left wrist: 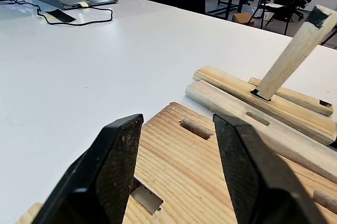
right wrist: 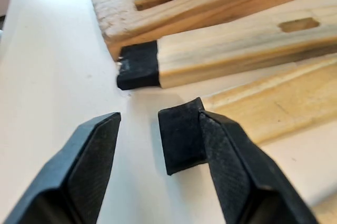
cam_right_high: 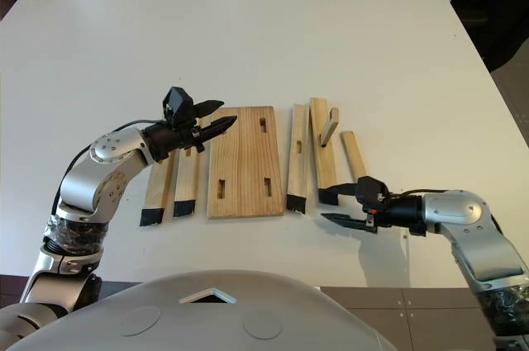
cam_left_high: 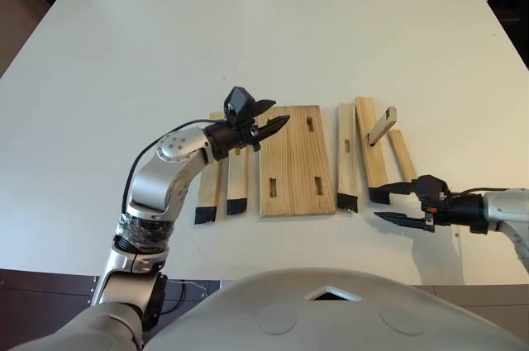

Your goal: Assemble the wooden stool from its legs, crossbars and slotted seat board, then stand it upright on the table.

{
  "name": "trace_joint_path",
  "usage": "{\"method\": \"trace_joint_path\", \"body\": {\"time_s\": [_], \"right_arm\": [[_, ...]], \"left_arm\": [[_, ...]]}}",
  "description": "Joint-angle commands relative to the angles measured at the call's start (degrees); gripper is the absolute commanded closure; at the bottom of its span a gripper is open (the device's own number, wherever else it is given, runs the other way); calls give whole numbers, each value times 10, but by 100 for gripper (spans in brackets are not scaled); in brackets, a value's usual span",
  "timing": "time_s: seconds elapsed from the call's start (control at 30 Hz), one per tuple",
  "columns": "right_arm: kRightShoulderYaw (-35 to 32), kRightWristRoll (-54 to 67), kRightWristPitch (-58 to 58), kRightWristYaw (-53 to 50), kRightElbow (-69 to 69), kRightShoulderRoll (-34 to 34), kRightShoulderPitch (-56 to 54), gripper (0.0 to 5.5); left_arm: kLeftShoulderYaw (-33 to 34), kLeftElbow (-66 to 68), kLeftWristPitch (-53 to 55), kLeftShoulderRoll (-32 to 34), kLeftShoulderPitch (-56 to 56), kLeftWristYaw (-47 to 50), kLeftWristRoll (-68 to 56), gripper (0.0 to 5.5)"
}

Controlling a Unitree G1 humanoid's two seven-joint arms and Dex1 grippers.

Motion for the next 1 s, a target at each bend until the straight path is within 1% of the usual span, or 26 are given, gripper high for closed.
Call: {"method": "trace_joint_path", "body": {"time_s": [0.03,0.17,0.23,0.4,0.5,0.6,0.67,0.7,0.83,1.0], "right_arm": [[-44,1,11,30,10,-41,-2,276],[-107,107,90,39,-57,-35,-15,276],[-115,120,120,12,-93,-24,-16,276],[-63,47,140,-102,-107,38,-30,276],[-40,16,137,-134,-88,65,-31,276],[-36,12,152,-158,-90,88,-30,276],[-37,10,156,-168,-90,96,-28,245],[-39,9,158,-172,-91,100,-27,243],[-39,-6,171,-205,-88,115,-31,182],[-41,-18,177,-229,-59,129,-44,182]], "left_arm": [[2,-20,1,-9,26,23,6,303],[4,-31,0,-18,42,42,6,303],[5,-34,-2,-21,49,48,6,303],[0,-27,-7,-28,46,56,12,303],[-4,-21,-10,-30,40,56,16,303],[-9,-16,-14,-29,43,55,24,303],[-10,-18,-17,-31,49,57,26,303],[-10,-19,-17,-31,51,58,27,303],[-12,-19,-19,-36,55,63,30,303],[-15,-15,-24,-40,56,64,35,303]]}}
